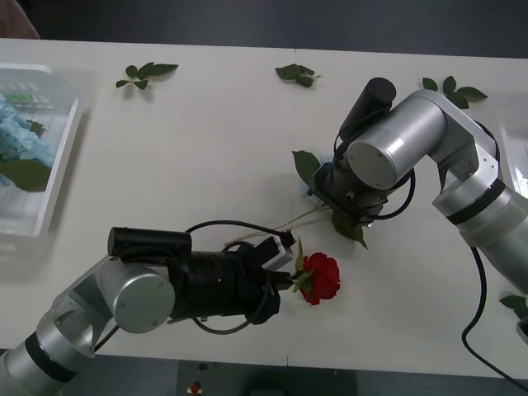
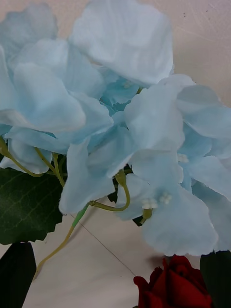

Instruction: Put the red flowers into the right box and the blue flowers into the left box

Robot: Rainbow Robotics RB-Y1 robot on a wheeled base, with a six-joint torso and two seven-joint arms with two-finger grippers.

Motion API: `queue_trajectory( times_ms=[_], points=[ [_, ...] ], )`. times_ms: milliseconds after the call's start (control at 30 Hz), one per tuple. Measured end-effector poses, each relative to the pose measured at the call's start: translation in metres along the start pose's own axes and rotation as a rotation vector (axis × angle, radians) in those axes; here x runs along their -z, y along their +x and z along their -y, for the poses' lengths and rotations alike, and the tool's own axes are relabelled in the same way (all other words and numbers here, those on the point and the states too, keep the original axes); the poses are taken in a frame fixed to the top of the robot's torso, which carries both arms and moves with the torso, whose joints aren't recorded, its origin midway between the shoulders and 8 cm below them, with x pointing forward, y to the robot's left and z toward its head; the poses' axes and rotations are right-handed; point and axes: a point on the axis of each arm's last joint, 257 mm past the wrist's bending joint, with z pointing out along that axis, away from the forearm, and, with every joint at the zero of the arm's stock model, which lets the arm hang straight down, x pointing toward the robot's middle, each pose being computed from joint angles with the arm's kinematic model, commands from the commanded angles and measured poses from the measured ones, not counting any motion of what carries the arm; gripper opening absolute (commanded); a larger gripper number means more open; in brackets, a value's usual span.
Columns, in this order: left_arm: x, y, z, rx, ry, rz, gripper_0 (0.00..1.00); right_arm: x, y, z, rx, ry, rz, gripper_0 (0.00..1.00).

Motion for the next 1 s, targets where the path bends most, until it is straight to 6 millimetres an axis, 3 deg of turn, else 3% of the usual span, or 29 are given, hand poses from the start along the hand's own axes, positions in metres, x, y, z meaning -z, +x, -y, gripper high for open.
queue_trajectory(
  times_ms=[200,267,333,433,500,700,1000],
  points=[
    [0.013,-0.015,-0.02,-0.015,-0.045,0.03,0.0,0.004,-0.009,0.003,-0.006,-0.002,0.007,1.0],
    [0.02,-0.017,-0.027,-0.02,-0.059,0.032,0.04,0.009,-0.015,0.002,-0.01,-0.012,0.004,1.0],
    [0.029,-0.017,-0.033,-0.024,-0.072,0.033,0.37,0.017,-0.023,0.004,-0.002,-0.012,0.001,1.0],
    [0.042,-0.015,-0.044,-0.03,-0.102,0.029,0.74,0.029,-0.037,0.008,0.067,-0.011,0.003,1.0],
    [0.05,-0.012,-0.052,-0.025,-0.124,0.028,0.87,0.037,-0.046,0.01,0.101,-0.017,0.004,1.0],
    [0.063,-0.004,-0.063,0.021,-0.155,0.034,1.0,0.055,-0.064,0.02,0.158,-0.014,-0.001,1.0],
    [0.068,0.01,-0.068,0.022,-0.176,0.011,1.0,0.081,-0.084,0.035,0.24,-0.028,-0.022,1.0]
  ],
)
